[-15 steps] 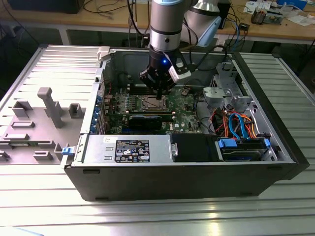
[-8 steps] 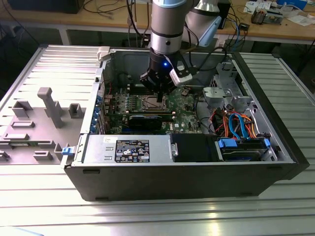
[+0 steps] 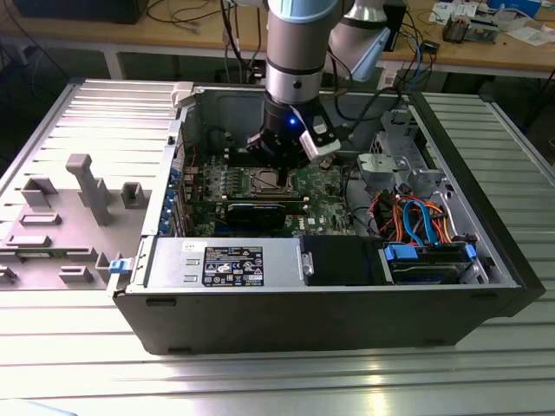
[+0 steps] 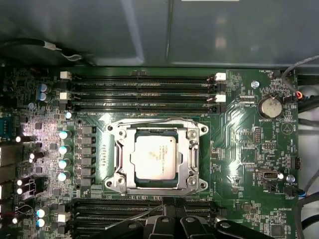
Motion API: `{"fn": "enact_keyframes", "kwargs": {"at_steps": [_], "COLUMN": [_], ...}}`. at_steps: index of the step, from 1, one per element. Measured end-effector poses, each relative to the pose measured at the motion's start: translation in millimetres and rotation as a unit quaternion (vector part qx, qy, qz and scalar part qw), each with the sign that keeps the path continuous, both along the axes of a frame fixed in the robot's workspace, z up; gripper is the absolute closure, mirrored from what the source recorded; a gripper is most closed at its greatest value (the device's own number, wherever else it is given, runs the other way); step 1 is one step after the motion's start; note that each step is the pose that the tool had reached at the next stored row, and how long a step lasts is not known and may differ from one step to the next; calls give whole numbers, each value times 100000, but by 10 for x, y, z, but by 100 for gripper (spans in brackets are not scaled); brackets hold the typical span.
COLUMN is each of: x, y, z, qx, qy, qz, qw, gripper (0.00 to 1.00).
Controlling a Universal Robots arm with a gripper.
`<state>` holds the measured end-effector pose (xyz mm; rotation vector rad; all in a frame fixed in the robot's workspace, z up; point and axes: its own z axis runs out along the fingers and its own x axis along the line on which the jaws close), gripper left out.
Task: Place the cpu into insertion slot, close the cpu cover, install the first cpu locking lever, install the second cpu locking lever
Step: 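Install the second cpu locking lever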
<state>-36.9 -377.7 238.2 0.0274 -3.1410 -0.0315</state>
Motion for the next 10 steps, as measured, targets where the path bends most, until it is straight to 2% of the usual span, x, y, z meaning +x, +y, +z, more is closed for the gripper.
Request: {"fn": "enact_keyframes", "kwargs": {"at_steps": [1, 4, 7, 10], "x": [0, -7, -20, -35], "y": [-41, -120, -177, -204], "z": [-3, -11, -25, -34], "qx": [601, 1441, 1645, 1643], "qy": [-5, -1, -5, -2], "qz": [-2, 0, -10, -1], "qw": [99998, 99990, 99986, 99986], "gripper": [89, 89, 89, 89]}}
